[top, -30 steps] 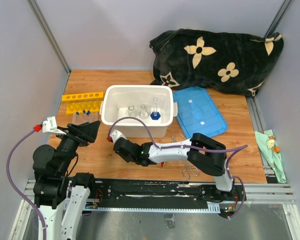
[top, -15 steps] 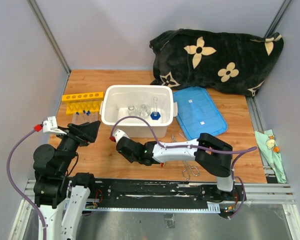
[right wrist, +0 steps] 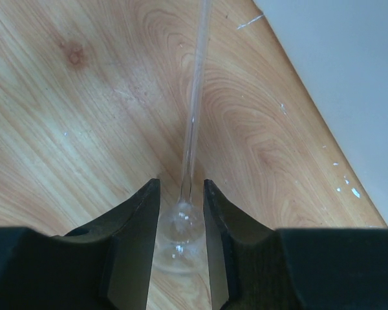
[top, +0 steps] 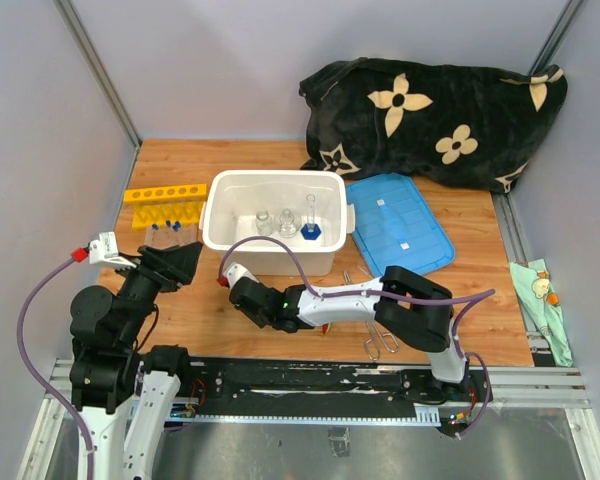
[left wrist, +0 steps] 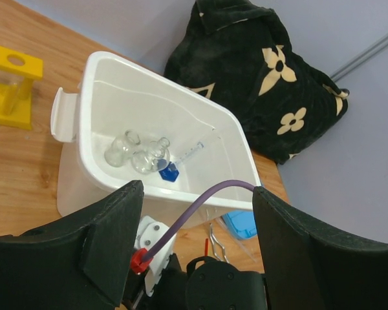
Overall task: Organize the chemistry lab equipment
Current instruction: Pick up the chemistry item at the center of the board.
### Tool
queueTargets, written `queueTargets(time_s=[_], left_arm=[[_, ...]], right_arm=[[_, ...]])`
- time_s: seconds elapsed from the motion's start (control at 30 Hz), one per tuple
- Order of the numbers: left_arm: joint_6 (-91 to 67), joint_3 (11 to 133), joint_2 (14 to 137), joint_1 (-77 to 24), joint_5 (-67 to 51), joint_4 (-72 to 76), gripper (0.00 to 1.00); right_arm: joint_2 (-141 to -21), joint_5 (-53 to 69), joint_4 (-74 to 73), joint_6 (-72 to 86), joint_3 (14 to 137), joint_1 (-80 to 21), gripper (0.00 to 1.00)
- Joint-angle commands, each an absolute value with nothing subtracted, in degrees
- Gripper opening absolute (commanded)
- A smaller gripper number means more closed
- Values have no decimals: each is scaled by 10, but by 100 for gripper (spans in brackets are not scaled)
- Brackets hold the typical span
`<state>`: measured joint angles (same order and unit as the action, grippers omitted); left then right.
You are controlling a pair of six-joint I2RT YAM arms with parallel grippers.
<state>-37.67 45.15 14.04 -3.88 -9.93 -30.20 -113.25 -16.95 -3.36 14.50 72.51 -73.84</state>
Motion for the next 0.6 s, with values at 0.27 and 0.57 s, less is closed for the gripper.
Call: queueTargets(time_s=[0.27, 0.57], left_arm=[[-368, 445, 146, -41, -95, -297, 73], [-369, 436, 151, -41, -96, -291, 73]], right_arm=[[-1175, -134, -44, 109, 754, -734, 28], [-1150, -105, -71, 80, 744, -734, 16]])
